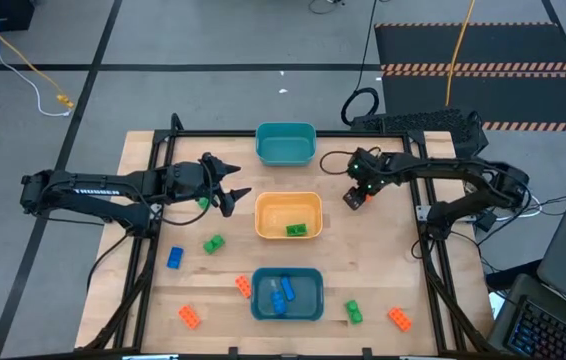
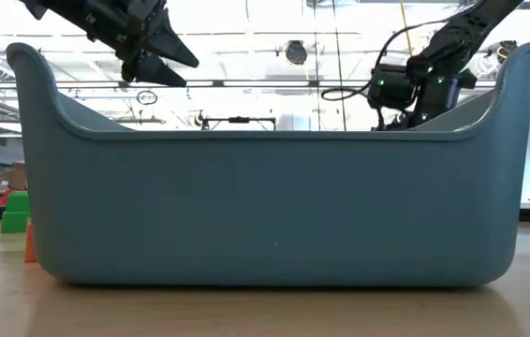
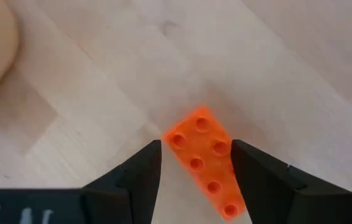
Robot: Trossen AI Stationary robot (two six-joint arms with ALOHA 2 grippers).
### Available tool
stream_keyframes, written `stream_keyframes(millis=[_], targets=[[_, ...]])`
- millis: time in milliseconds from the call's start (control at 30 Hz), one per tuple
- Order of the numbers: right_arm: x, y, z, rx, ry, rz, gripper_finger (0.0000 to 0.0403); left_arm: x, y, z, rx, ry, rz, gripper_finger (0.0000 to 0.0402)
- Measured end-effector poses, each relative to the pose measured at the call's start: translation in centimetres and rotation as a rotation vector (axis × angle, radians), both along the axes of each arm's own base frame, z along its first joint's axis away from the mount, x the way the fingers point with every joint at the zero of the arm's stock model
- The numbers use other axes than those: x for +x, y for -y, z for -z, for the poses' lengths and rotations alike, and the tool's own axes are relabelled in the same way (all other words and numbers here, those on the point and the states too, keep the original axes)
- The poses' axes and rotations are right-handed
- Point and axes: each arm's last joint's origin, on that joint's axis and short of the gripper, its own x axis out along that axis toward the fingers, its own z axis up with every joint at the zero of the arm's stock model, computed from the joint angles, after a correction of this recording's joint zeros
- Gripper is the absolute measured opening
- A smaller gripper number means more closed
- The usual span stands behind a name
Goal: Sort & place blocks by color
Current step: Put the orange game piece into the green bin
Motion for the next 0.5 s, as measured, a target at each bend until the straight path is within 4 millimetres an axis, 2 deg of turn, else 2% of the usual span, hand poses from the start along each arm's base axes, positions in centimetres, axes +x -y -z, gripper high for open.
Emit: stream_keyframes(millis=[233, 500], targets=[[-0.6, -1.2, -1.8, -0.11, 0.013, -0.232, 0.0187, 0.0, 0.0, 0.0, 0.0, 0.0, 0.0, 0.0356], [-0.1, -2.2, -1.1, -0.222, -0.115, -0.543, 0.0187, 0.0, 0.0, 0.0, -0.005, 0.002, -0.003, 0.0356]])
